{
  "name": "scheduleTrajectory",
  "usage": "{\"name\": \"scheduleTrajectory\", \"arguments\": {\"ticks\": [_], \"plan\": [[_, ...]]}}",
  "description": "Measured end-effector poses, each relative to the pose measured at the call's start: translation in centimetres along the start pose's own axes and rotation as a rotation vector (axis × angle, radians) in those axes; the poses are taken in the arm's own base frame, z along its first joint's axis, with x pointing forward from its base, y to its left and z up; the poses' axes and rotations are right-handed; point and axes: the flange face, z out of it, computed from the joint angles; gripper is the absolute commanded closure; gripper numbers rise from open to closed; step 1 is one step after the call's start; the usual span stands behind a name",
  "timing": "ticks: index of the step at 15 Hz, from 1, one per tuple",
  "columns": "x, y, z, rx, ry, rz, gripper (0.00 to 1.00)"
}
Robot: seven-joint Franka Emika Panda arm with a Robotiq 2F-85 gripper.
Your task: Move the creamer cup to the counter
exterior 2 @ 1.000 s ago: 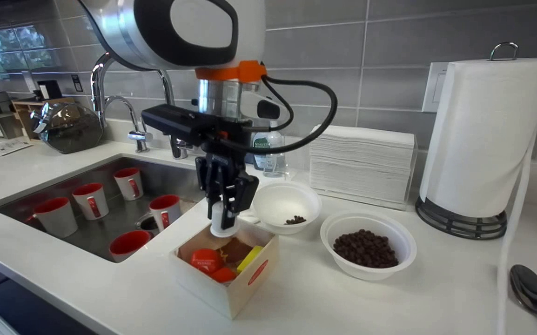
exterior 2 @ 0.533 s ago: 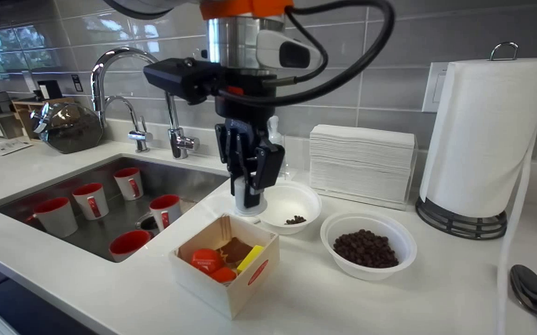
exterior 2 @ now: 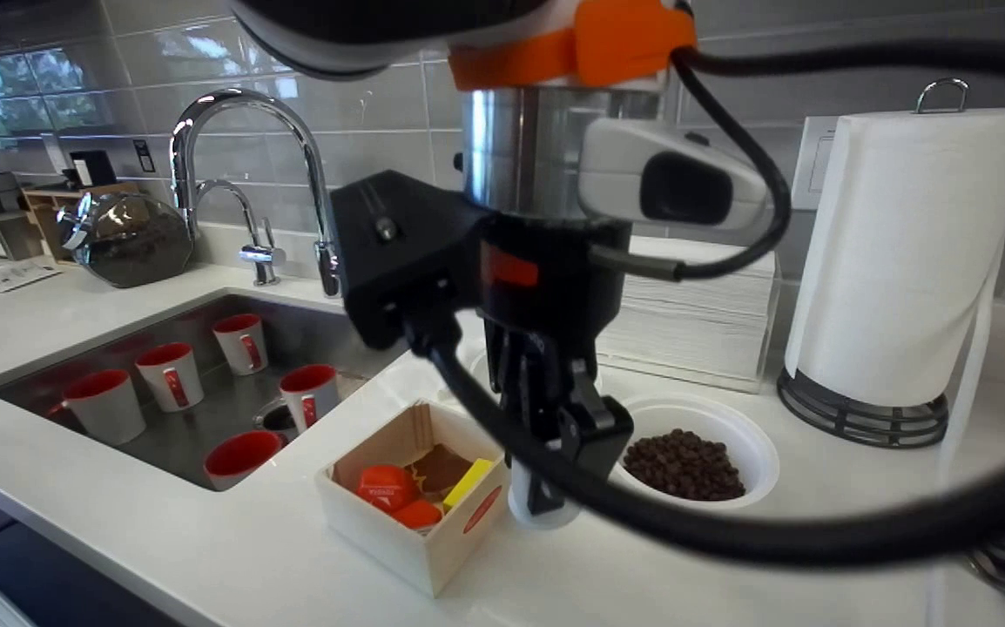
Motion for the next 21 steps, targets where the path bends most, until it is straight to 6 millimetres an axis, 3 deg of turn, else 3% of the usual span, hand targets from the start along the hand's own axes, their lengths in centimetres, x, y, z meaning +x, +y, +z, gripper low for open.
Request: {"name": "scheduleTrajectory", "arguments": {"ticks": [5,6,8,12,16,21], "plan": [[0.6,0.7,5.3,-0.038,-0.044,0.018,0.92],[0.7,0.6,6.3,-0.047,-0.047,0.018,0.42],[0.9,0.3,8.3,-0.064,-0.053,0.015,0.35],[1.2,-1.1,10.7,-0.081,-0.034,0.009,0.01],[1.7,-3.9,11.1,-0.071,0.006,-0.016,0.0],[2.2,-8.2,10.2,-0.104,0.044,-0.063,0.0]]}}
